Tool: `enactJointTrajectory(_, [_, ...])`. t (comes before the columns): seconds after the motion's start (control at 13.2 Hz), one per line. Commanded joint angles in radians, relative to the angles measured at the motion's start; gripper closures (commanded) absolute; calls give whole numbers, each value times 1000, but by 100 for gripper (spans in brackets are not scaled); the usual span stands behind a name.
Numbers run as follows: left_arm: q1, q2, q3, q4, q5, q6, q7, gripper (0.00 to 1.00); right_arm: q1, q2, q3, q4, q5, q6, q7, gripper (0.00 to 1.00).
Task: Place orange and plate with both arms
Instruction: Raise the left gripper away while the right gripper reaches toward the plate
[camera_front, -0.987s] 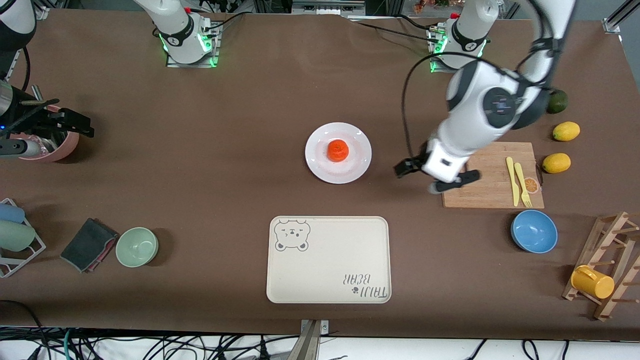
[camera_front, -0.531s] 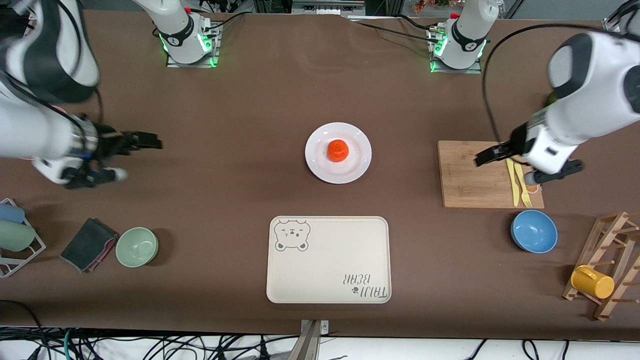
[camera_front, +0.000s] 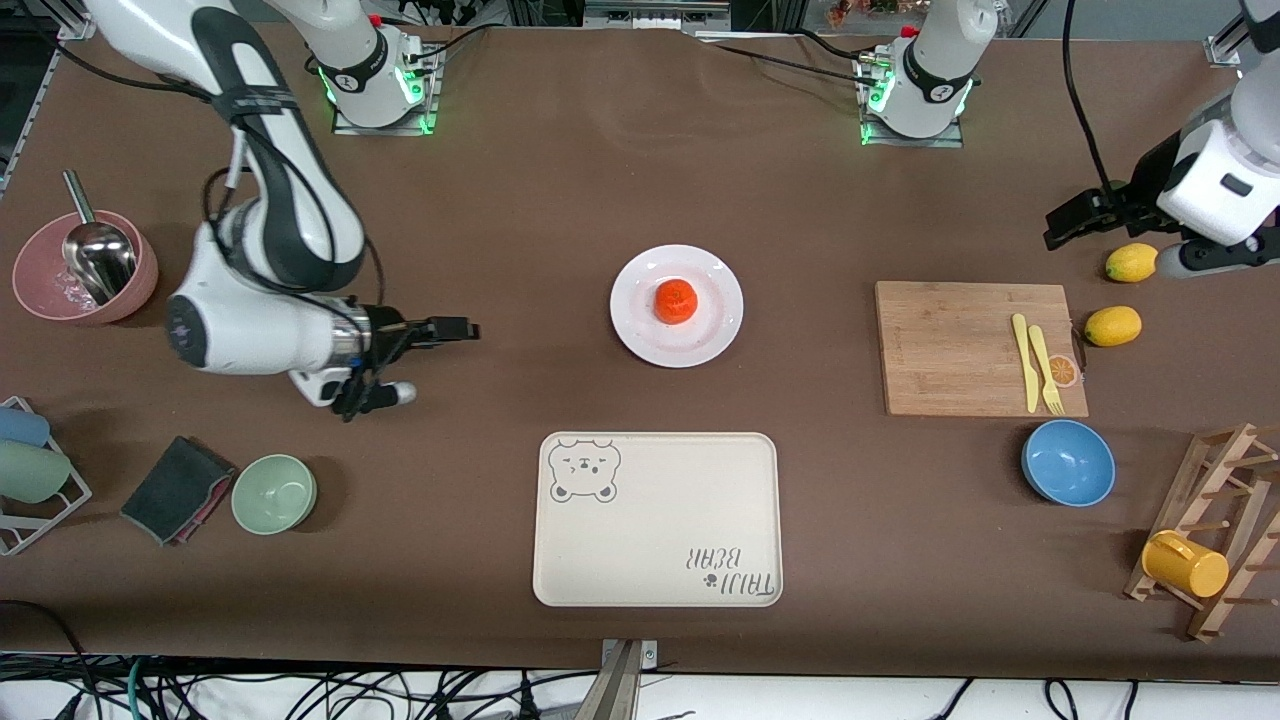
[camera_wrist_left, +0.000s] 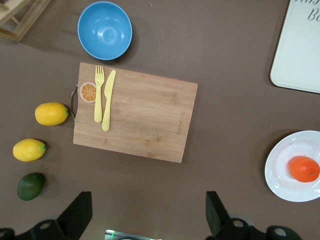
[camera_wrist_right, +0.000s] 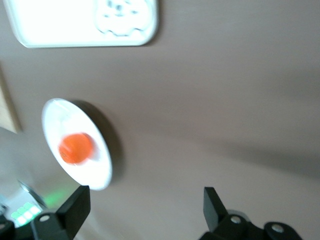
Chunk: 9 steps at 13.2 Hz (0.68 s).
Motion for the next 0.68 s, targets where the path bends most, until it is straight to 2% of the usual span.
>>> enactJointTrajectory(0.0, [-3,-18,-4,20,27,-26,-9,0,-11,-37,95,-172,136,219,-55,0])
enactJointTrajectory(0.08, [-3,-41,-4,16,27,-29,-20,0,-11,-33,116,-206,190,251,-87,0])
enactJointTrajectory(0.3, [-3,-40,-1,38,13,-22,-21,0,-9,0,191,-257,429,330,-231,0])
enactJointTrajectory(0.46, [-6,13,2,99,24,-17,-14,0,-9,48,205,-252,509,336,-309,0])
enactJointTrajectory(0.61, [-8,88,2,202,25,-20,-18,0,3,92,222,-232,572,366,-360,0])
